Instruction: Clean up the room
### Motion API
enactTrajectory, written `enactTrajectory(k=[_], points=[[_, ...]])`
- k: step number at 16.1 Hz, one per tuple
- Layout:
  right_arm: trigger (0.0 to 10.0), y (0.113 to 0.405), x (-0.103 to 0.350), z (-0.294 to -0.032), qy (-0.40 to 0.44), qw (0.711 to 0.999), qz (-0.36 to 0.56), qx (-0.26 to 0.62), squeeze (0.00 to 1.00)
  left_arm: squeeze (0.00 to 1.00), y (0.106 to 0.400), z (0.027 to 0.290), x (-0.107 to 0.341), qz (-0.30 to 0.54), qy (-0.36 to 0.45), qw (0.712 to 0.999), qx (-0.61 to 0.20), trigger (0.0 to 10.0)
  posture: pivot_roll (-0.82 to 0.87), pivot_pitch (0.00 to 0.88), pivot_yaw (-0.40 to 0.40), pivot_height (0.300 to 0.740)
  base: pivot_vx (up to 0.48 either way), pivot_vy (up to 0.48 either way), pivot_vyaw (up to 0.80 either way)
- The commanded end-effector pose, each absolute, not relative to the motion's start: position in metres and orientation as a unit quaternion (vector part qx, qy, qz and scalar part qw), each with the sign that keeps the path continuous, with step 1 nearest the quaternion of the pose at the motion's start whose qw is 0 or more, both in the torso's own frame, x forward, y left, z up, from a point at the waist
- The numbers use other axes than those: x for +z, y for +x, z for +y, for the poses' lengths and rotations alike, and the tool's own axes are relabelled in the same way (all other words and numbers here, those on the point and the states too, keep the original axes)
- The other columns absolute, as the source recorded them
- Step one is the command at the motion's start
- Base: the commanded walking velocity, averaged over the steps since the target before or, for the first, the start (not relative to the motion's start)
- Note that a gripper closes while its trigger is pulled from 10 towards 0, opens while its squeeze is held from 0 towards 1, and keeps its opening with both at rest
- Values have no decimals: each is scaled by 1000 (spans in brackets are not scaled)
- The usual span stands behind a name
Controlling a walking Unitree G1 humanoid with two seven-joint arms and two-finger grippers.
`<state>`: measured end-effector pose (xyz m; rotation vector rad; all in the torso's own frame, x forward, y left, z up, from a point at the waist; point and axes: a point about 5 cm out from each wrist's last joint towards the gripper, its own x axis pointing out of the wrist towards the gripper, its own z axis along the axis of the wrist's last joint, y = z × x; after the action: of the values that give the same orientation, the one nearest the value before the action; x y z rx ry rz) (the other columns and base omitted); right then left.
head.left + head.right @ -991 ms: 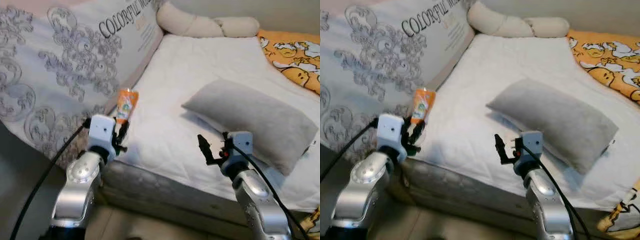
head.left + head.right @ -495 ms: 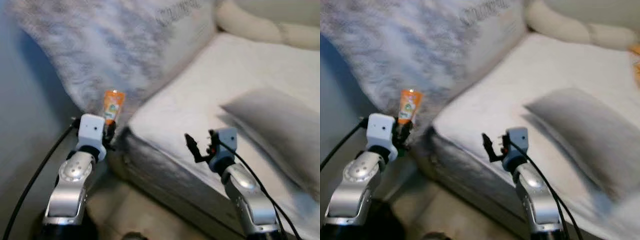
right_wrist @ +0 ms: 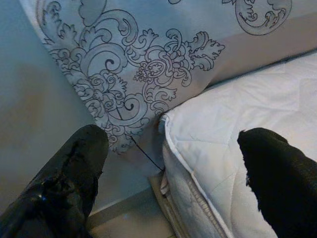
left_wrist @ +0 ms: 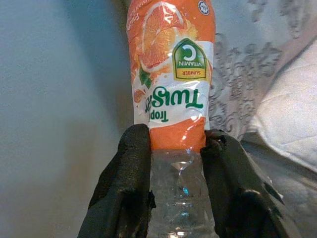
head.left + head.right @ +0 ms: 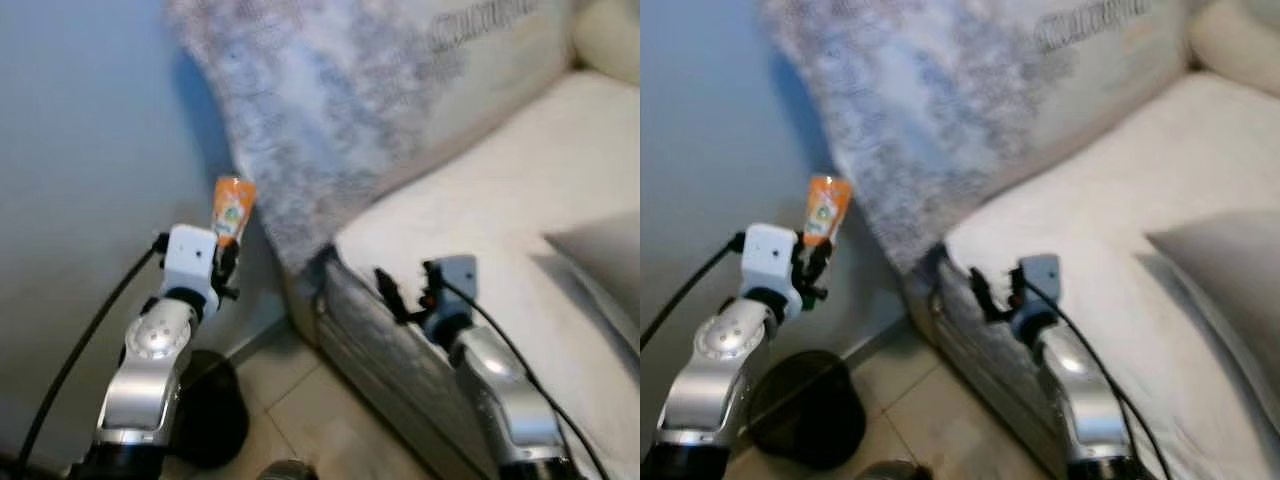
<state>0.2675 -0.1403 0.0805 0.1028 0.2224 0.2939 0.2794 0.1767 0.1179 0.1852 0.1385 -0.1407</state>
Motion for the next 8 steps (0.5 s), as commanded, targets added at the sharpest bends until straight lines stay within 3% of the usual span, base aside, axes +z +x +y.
enactTrajectory(k=[1, 8], points=[[10000, 268, 80, -135, 62, 980, 111, 154, 0, 0, 281, 181, 119, 70, 102, 990, -61, 10000, 98, 0, 69, 740, 0, 0, 800], [10000, 272, 81, -140, 52, 979, 127, 151, 0, 0, 283, 181, 114, 77, 93, 992, -46, 10000, 88, 0, 68, 740, 0, 0, 800]])
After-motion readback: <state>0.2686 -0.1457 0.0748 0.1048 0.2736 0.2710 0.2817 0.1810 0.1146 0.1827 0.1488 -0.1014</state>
